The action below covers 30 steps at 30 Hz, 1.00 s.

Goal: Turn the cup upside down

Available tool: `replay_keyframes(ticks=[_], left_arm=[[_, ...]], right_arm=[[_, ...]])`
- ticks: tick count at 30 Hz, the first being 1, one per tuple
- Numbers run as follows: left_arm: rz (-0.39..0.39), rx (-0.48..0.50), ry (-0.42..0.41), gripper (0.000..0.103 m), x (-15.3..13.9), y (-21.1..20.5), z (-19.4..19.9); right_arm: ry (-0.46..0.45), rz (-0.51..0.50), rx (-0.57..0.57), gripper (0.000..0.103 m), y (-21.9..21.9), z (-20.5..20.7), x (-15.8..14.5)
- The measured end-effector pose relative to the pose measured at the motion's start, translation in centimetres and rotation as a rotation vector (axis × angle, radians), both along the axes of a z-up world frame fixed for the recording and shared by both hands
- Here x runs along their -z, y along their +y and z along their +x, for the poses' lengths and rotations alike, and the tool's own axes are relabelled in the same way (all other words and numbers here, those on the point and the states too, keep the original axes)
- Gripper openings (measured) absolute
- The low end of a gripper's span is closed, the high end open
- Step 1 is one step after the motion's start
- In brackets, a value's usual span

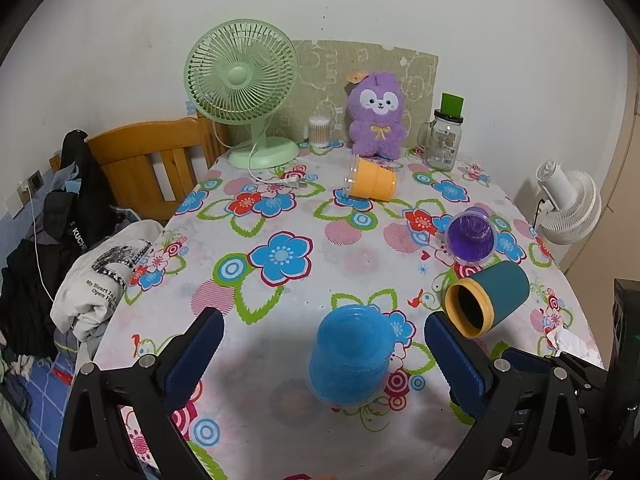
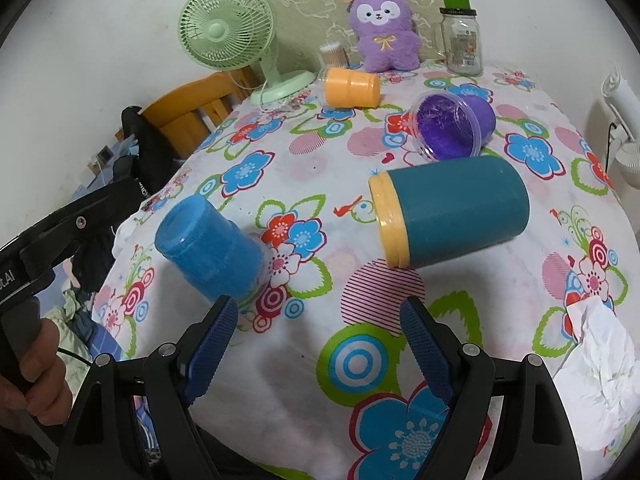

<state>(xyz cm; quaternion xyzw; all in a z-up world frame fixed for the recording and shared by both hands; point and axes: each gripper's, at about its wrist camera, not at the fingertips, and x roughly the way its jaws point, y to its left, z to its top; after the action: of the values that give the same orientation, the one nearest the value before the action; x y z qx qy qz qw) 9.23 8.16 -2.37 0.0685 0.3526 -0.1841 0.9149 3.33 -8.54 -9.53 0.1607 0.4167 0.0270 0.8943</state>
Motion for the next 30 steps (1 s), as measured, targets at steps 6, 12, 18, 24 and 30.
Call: replay_keyframes(ticks=[6,12,18,24,30], left_arm=[[-0.014,0.000,-0.019,0.103,-1.0,0.7,-0.5],[-0.030,-0.006,-0.040,0.103,-1.9,1.5,-1.0],[-0.044,-0.014,-0.063,0.103,-2.9,2.0,-1.3],[-0.060,-0.020,-0.075,0.103,-3.5,2.6,-1.6],[-0.077,-0.022,-0.092,0.103,-4.3,3.3,-2.1]], right_arm=[[-0.023,-0.012,-0.003,0.085,0.4,0.0,-1.1],[-0.041,-0.029,-0.001,0.085,0.9,-0.2,-2.1],[-0.064,-0.045,-0.002,0.085,1.4,-0.3,-3.2],[-0.088,-0.067,-0.011,0.085,2.2,-0.6,-4.4],[-0.121,-0.087,-0.017,0.087,3.0,-0.8,-5.9]])
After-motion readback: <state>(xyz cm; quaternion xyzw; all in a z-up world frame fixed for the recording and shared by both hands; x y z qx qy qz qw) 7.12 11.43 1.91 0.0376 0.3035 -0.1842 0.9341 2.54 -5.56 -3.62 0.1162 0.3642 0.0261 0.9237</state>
